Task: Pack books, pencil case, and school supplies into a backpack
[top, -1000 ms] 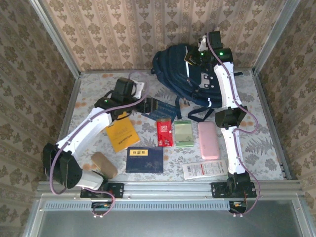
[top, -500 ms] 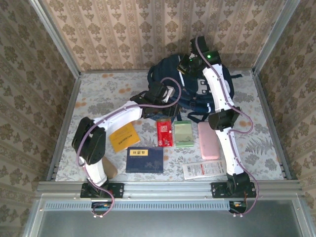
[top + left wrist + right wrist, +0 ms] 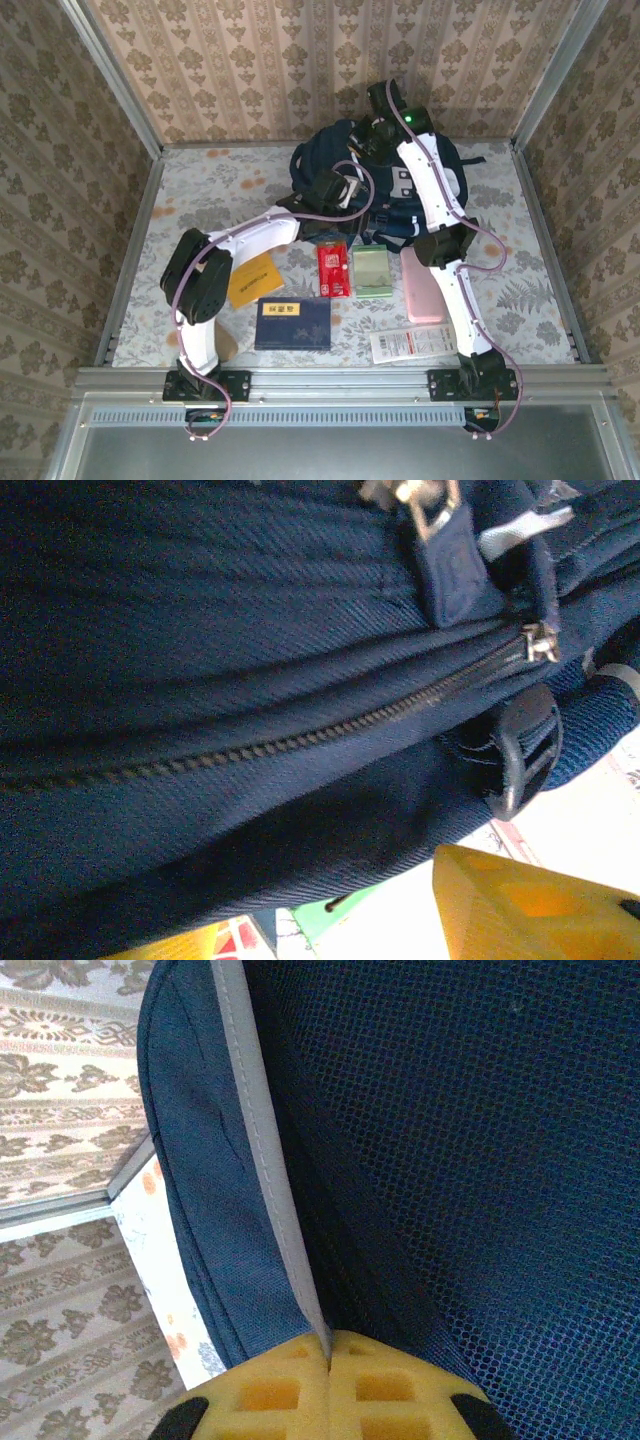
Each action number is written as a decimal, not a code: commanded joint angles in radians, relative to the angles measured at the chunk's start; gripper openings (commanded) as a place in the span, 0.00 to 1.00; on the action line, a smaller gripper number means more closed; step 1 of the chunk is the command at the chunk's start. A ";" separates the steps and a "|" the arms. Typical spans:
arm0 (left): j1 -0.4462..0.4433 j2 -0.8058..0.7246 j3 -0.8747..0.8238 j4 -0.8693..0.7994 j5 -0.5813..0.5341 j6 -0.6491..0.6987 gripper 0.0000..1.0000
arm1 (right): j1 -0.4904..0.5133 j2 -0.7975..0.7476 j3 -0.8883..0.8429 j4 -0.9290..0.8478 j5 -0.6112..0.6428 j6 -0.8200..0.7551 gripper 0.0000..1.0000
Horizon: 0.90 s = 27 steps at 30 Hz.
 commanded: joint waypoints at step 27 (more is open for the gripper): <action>-0.018 0.068 -0.061 0.089 -0.081 0.027 0.57 | 0.002 -0.067 0.095 0.120 -0.132 0.083 0.00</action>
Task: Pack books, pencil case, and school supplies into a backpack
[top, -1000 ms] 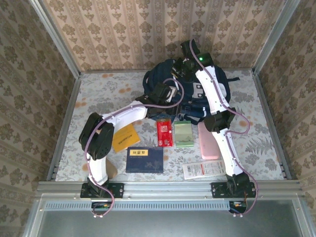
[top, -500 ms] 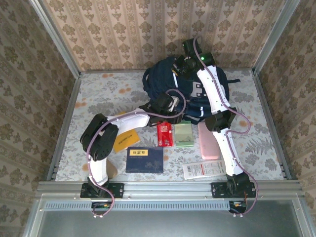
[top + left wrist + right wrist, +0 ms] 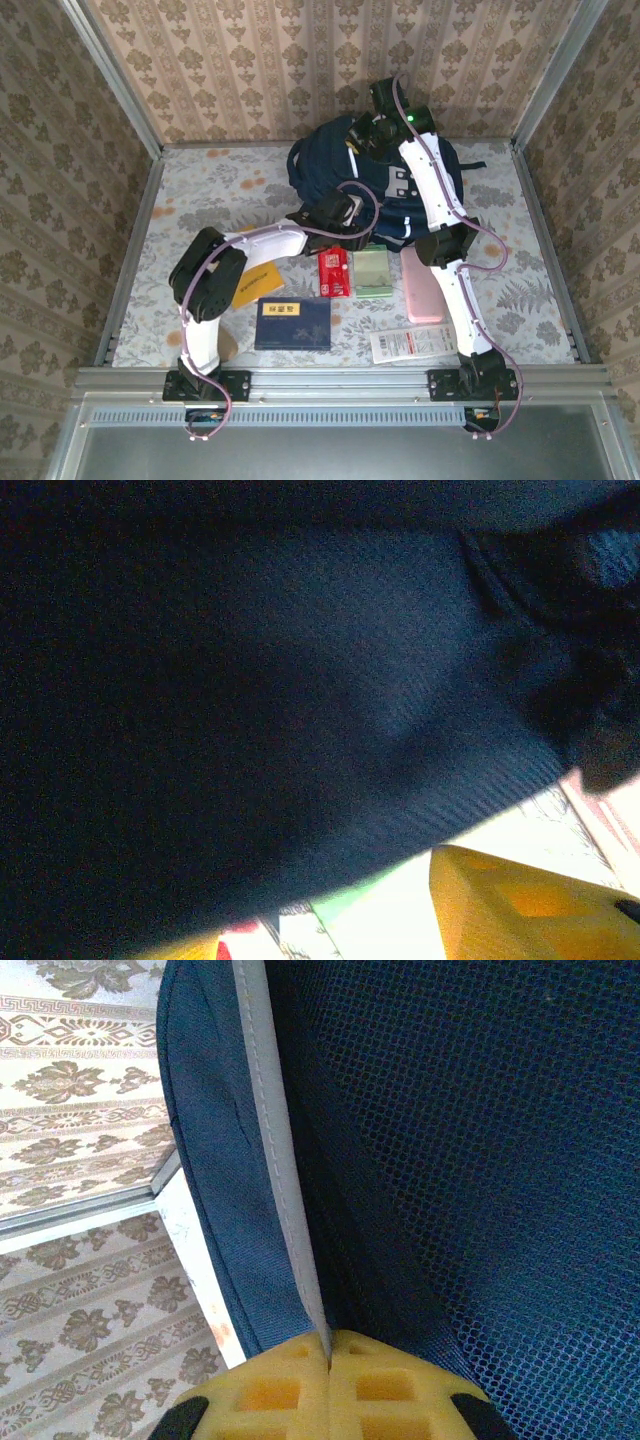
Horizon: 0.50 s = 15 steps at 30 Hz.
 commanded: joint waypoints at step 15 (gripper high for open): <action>0.061 0.028 0.061 0.072 0.037 0.115 0.32 | 0.040 -0.040 0.095 0.026 -0.098 -0.041 0.00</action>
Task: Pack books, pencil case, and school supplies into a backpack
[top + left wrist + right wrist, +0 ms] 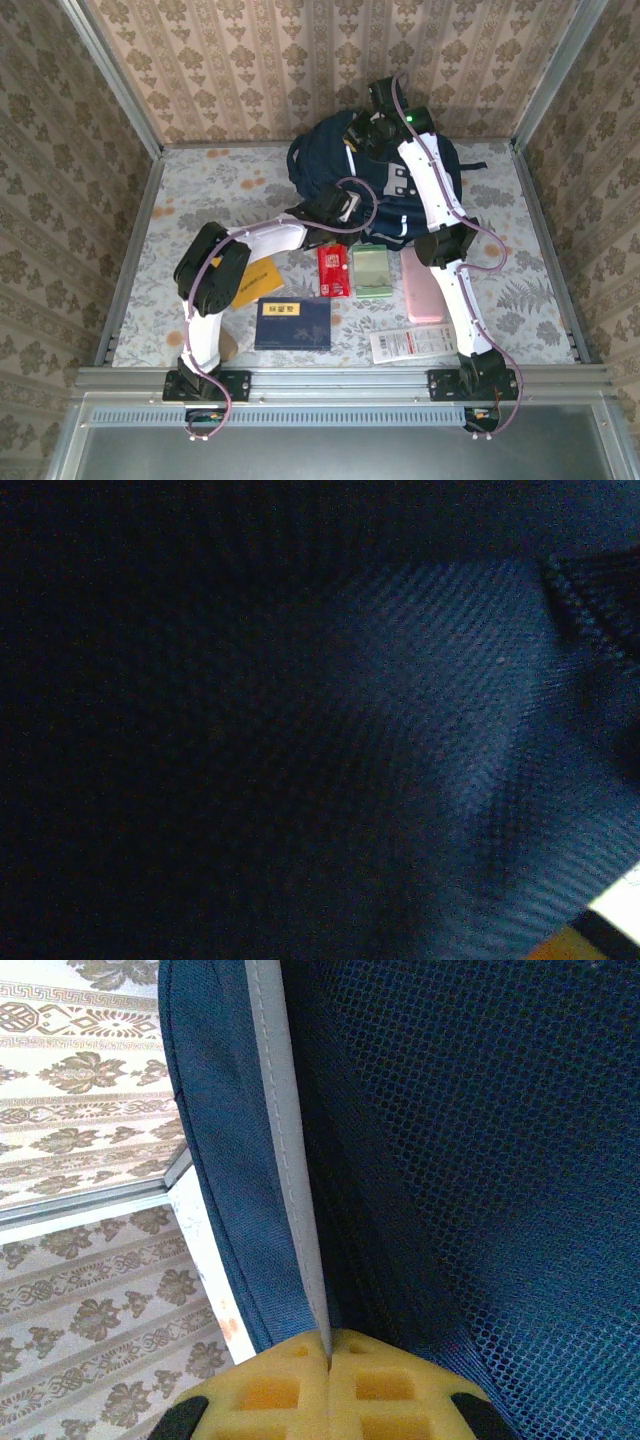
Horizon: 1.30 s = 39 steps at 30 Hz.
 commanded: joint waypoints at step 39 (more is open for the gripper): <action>0.039 -0.133 -0.102 0.104 0.200 -0.065 0.00 | 0.029 -0.189 0.095 -0.463 0.589 -0.388 0.72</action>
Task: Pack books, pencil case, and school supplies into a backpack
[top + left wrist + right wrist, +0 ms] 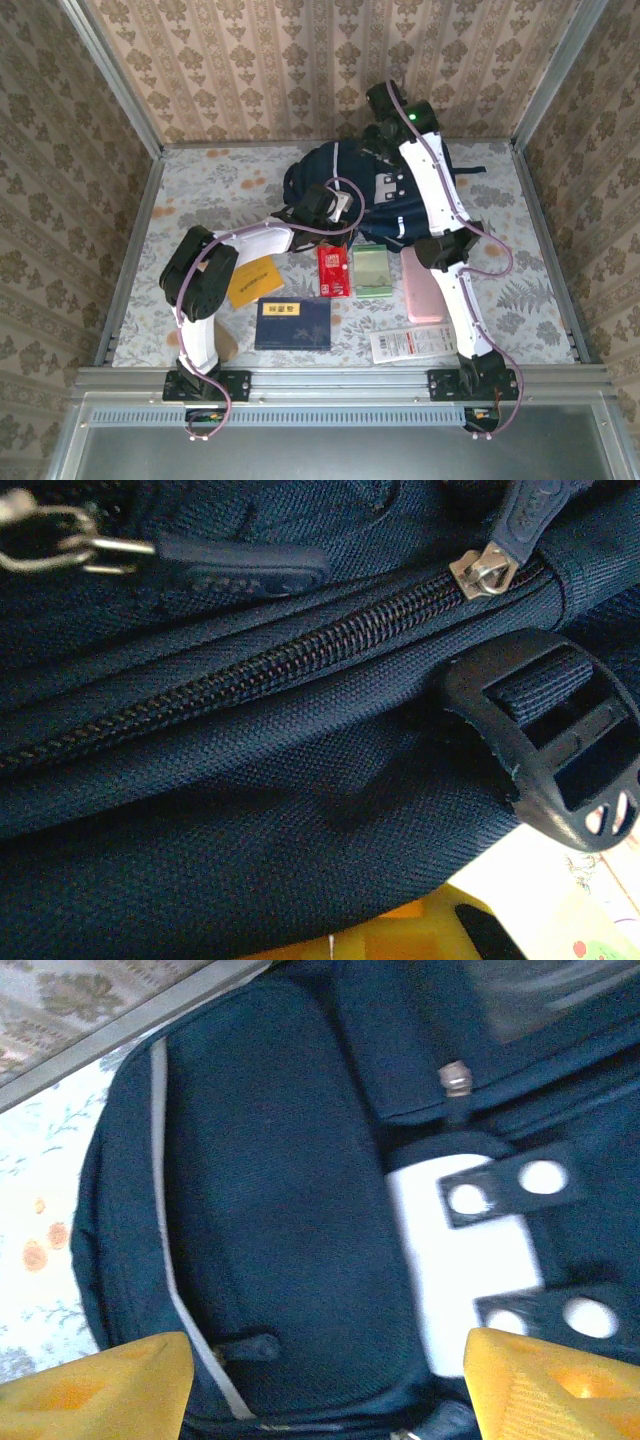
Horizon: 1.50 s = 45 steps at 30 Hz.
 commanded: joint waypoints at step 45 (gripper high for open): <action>-0.023 -0.087 0.069 0.064 0.206 -0.161 0.00 | -0.032 -1.132 -2.429 2.023 -0.326 0.664 0.91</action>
